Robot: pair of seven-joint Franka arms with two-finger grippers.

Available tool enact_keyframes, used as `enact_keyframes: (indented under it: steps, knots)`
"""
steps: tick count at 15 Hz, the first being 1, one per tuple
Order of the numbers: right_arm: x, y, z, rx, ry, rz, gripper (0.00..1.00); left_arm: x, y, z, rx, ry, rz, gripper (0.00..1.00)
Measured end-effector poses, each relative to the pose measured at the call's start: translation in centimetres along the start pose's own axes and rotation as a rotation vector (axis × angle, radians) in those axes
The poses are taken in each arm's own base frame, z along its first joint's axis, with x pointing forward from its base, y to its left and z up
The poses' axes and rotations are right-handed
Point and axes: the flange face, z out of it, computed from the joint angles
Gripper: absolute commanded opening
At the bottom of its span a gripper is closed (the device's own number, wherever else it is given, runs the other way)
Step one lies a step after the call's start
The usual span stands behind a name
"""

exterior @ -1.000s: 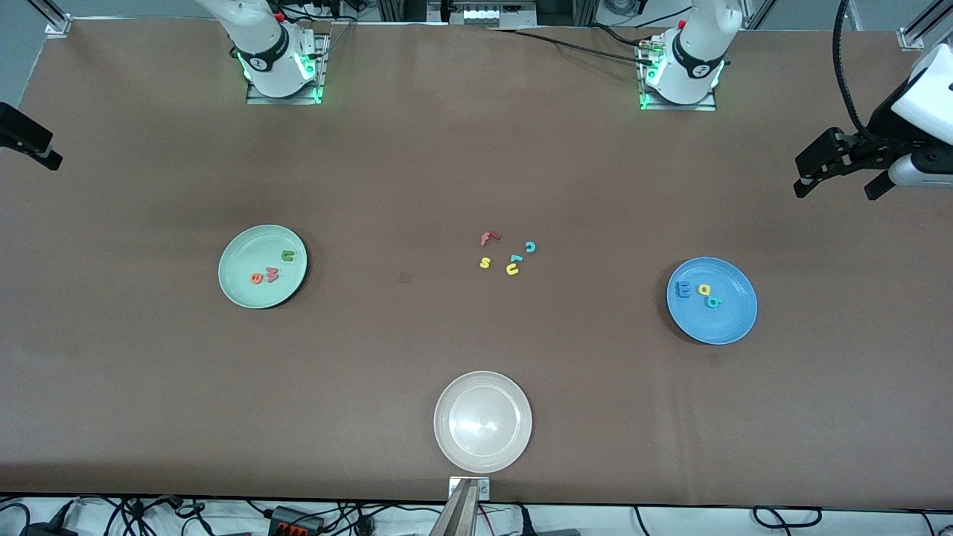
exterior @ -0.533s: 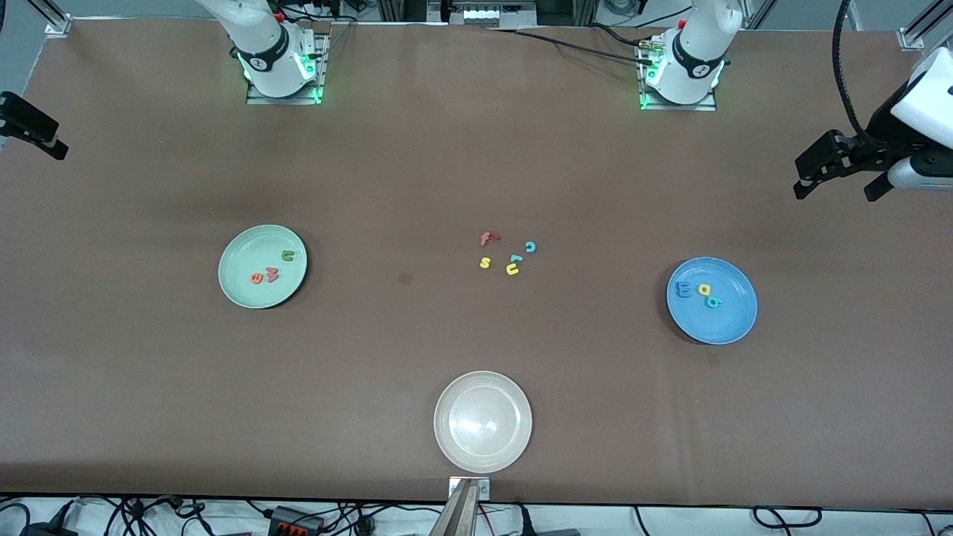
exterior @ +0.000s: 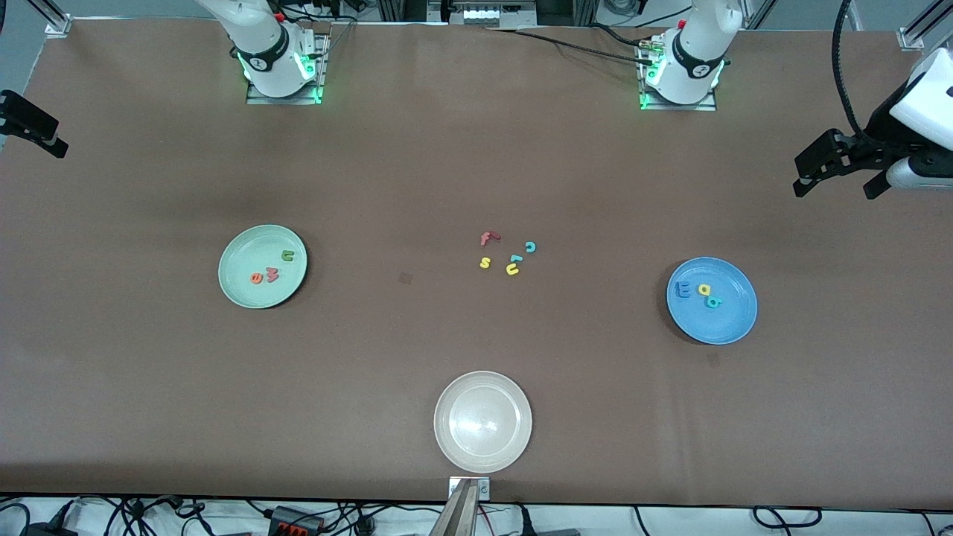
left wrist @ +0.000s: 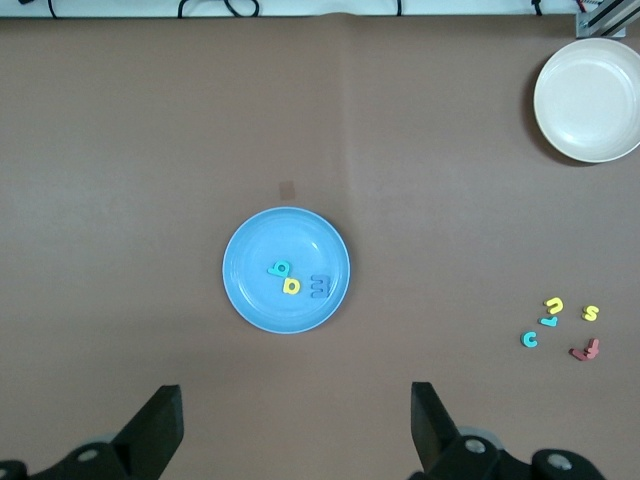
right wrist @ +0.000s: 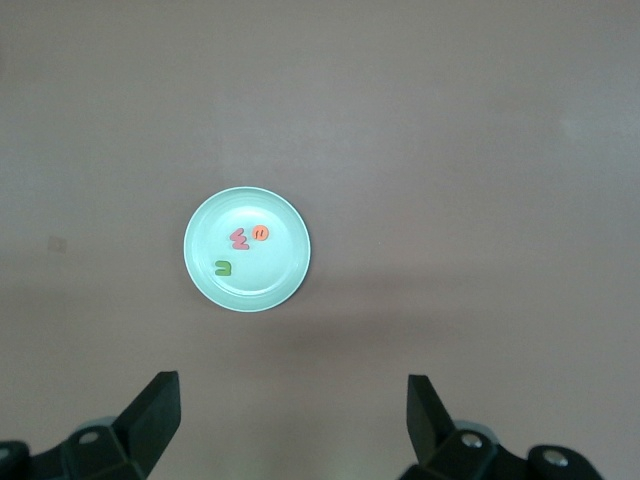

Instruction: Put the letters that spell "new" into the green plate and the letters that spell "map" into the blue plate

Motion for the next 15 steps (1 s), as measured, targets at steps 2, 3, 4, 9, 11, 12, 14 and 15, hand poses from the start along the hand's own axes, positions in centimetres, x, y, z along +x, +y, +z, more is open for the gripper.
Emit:
enact_keyframes:
  steps: [2, 3, 4, 9, 11, 12, 14, 15]
  knots:
    - [-0.12, 0.17, 0.02, -0.002, -0.007, 0.003, 1.00, -0.05, -0.37, -0.05, 0.001, -0.004, -0.006, 1.00]
    - [-0.16, 0.32, 0.00, -0.003, -0.008, 0.005, 1.00, -0.05, -0.44, -0.10, 0.001, -0.003, -0.008, 1.00]
    - [-0.21, 0.48, -0.01, -0.003, -0.009, 0.007, 1.00, -0.05, -0.43, -0.16, 0.001, -0.002, -0.007, 1.00]
    - [-0.29, 0.67, -0.02, -0.003, -0.012, -0.002, 1.00, -0.04, -0.37, -0.31, 0.001, 0.002, -0.006, 1.00]
    - [-0.30, 0.67, -0.01, -0.003, -0.013, -0.003, 1.00, -0.04, -0.37, -0.31, 0.001, 0.002, -0.006, 1.00]
    - [-0.31, 0.67, -0.01, -0.003, -0.014, -0.004, 1.00, -0.04, -0.36, -0.31, 0.001, 0.002, -0.006, 1.00]
    - [-0.33, 0.67, 0.01, -0.003, -0.016, -0.004, 1.00, -0.02, -0.36, -0.23, 0.001, 0.000, -0.006, 1.00]
    - [-0.33, 0.67, 0.01, -0.003, -0.016, -0.004, 1.00, 0.00, -0.36, -0.16, 0.001, -0.001, -0.006, 1.00]
